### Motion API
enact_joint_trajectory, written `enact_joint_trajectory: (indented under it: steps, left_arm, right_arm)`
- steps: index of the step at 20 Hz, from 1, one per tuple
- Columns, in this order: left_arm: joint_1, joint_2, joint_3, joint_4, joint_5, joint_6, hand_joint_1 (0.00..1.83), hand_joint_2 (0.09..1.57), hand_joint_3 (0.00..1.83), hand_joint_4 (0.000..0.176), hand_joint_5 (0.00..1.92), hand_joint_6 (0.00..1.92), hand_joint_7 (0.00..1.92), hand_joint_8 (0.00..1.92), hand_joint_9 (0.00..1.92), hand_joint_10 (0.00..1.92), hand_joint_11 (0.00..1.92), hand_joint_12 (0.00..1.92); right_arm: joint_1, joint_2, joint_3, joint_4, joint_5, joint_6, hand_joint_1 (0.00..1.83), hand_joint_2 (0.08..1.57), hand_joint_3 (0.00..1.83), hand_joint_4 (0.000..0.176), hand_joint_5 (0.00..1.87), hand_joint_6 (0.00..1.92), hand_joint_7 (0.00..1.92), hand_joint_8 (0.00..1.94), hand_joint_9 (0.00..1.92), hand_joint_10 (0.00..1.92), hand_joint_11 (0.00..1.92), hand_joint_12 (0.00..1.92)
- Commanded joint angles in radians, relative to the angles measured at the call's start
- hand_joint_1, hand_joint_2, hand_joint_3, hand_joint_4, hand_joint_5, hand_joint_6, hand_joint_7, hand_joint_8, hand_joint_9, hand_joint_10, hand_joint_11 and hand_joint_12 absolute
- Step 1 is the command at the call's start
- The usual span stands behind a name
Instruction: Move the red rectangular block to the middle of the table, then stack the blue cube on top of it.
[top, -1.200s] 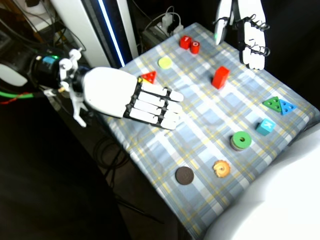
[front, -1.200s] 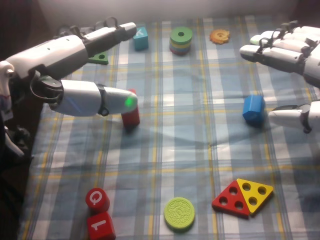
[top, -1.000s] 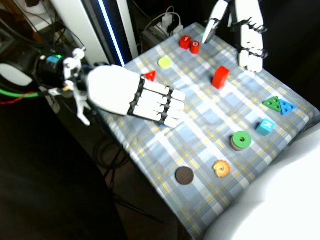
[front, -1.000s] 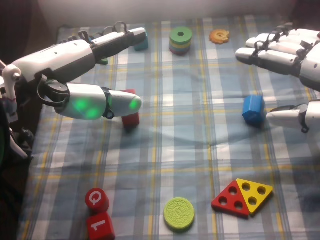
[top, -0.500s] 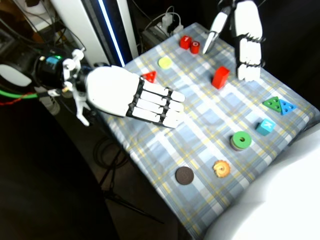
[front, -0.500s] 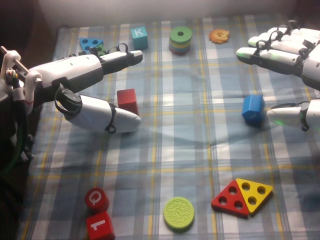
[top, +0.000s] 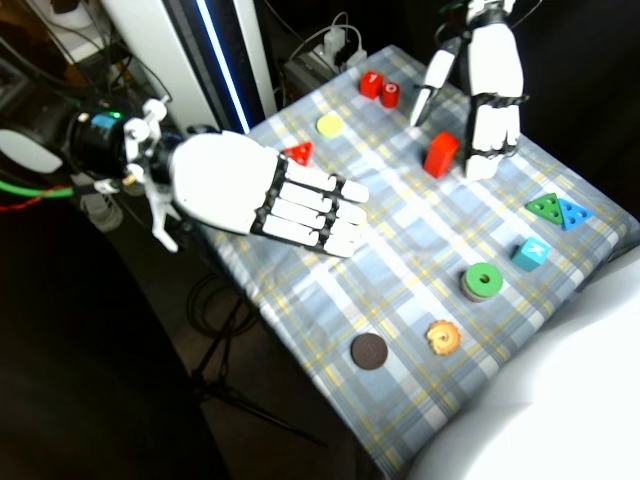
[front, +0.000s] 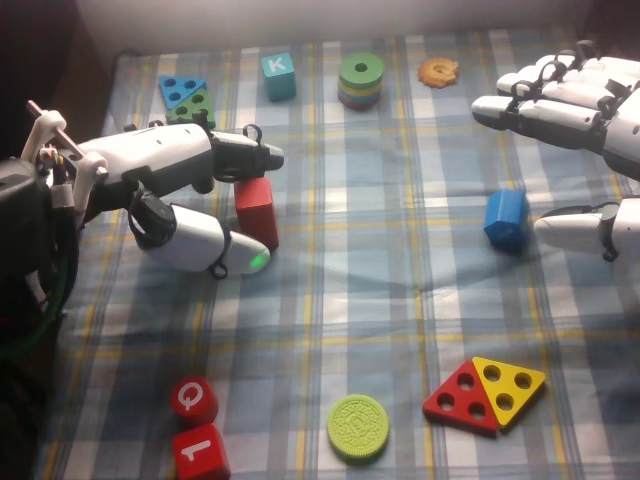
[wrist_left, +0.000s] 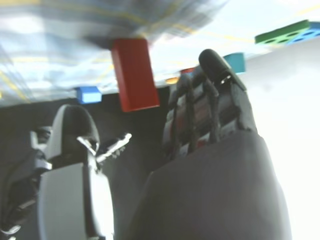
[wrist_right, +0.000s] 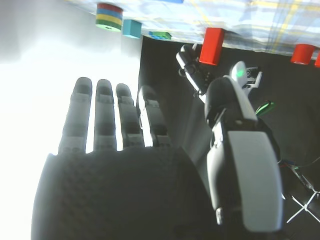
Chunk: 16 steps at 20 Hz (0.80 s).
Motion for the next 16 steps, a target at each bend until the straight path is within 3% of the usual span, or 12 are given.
enact_joint_trajectory:
  steps: [1, 3, 4, 6, 10, 11, 12, 13, 14, 15, 16]
  left_arm:
    - [-0.014, -0.007, 0.001, -0.004, -0.101, 0.005, 0.90, 1.02, 0.00, 0.000, 0.36, 0.01, 0.45, 0.01, 0.20, 0.64, 0.00, 1.60]
    - [-0.014, -0.014, 0.005, -0.015, -0.101, 0.019, 0.91, 1.04, 0.00, 0.000, 0.36, 0.00, 0.45, 0.01, 0.09, 0.93, 0.00, 1.64]
    - [-0.013, -0.018, 0.008, -0.019, -0.102, 0.023, 0.89, 1.04, 0.00, 0.000, 0.36, 0.01, 0.45, 0.00, 0.07, 0.93, 0.00, 1.63]
    - [-0.012, -0.024, 0.012, -0.033, -0.108, 0.034, 0.92, 1.02, 0.00, 0.000, 0.40, 0.02, 0.49, 0.02, 0.09, 1.01, 0.00, 1.71]
    - [-0.008, -0.044, 0.027, -0.046, -0.114, 0.037, 0.94, 1.06, 0.00, 0.000, 0.44, 0.03, 0.52, 0.05, 0.08, 1.10, 0.00, 1.73]
    - [-0.007, -0.058, 0.037, -0.074, -0.115, 0.061, 0.97, 1.07, 0.00, 0.000, 0.47, 0.06, 0.51, 0.18, 0.13, 1.19, 0.02, 1.81]
    - [-0.007, -0.068, 0.043, -0.107, -0.119, 0.100, 1.05, 1.13, 0.01, 0.000, 0.64, 0.12, 0.60, 0.69, 0.45, 1.35, 0.36, 1.82]
    - [-0.008, -0.077, 0.043, -0.131, -0.128, 0.143, 1.17, 1.22, 0.01, 0.000, 0.63, 1.00, 0.79, 1.33, 0.80, 1.42, 0.75, 1.75]
    - [-0.013, -0.082, 0.043, -0.135, -0.133, 0.154, 1.19, 1.26, 0.00, 0.000, 0.62, 1.20, 0.80, 1.51, 0.90, 1.46, 0.89, 1.75]
    - [-0.022, -0.083, 0.034, -0.120, -0.145, 0.154, 1.19, 1.29, 0.00, 0.000, 0.61, 1.23, 0.75, 1.66, 0.94, 1.66, 0.97, 1.88]
    - [-0.026, -0.082, 0.027, -0.108, -0.153, 0.154, 1.17, 1.31, 0.00, 0.000, 0.57, 1.30, 0.71, 1.72, 0.89, 1.72, 0.90, 1.91]
  right_arm:
    - [0.003, 0.000, 0.002, 0.011, 0.119, 0.004, 0.31, 1.25, 0.00, 0.052, 0.00, 0.00, 0.00, 0.00, 0.00, 0.00, 0.00, 0.00]
    - [0.003, -0.001, 0.002, 0.011, 0.119, 0.004, 0.30, 1.24, 0.00, 0.058, 0.00, 0.00, 0.00, 0.00, 0.00, 0.00, 0.00, 0.00]
    - [0.002, -0.002, 0.002, 0.011, 0.119, 0.004, 0.28, 1.24, 0.00, 0.067, 0.00, 0.00, 0.00, 0.00, 0.00, 0.00, 0.00, 0.00]
    - [0.001, -0.003, 0.002, 0.011, 0.119, 0.004, 0.32, 1.23, 0.00, 0.058, 0.00, 0.00, 0.00, 0.00, 0.00, 0.00, 0.00, 0.00]
    - [0.000, -0.004, 0.001, 0.012, 0.120, 0.004, 0.28, 1.23, 0.00, 0.060, 0.00, 0.00, 0.00, 0.00, 0.00, 0.00, 0.00, 0.00]
    - [-0.001, -0.004, 0.001, 0.013, 0.121, 0.005, 0.26, 1.23, 0.00, 0.055, 0.00, 0.00, 0.00, 0.00, 0.00, 0.00, 0.00, 0.00]
    - [-0.001, -0.004, 0.001, 0.015, 0.122, 0.005, 0.26, 1.23, 0.00, 0.057, 0.00, 0.00, 0.00, 0.00, 0.00, 0.00, 0.00, 0.00]
    - [-0.003, -0.004, 0.001, 0.017, 0.124, 0.005, 0.29, 1.23, 0.00, 0.062, 0.00, 0.00, 0.00, 0.00, 0.00, 0.00, 0.00, 0.00]
    - [-0.004, -0.004, 0.001, 0.018, 0.127, 0.005, 0.29, 1.23, 0.00, 0.059, 0.00, 0.00, 0.00, 0.00, 0.00, 0.00, 0.00, 0.00]
    - [-0.005, -0.004, 0.001, 0.022, 0.130, 0.006, 0.29, 1.23, 0.00, 0.054, 0.00, 0.00, 0.00, 0.00, 0.00, 0.00, 0.00, 0.00]
    - [-0.006, -0.004, 0.001, 0.023, 0.131, 0.006, 0.29, 1.23, 0.00, 0.059, 0.00, 0.00, 0.00, 0.00, 0.00, 0.00, 0.00, 0.00]
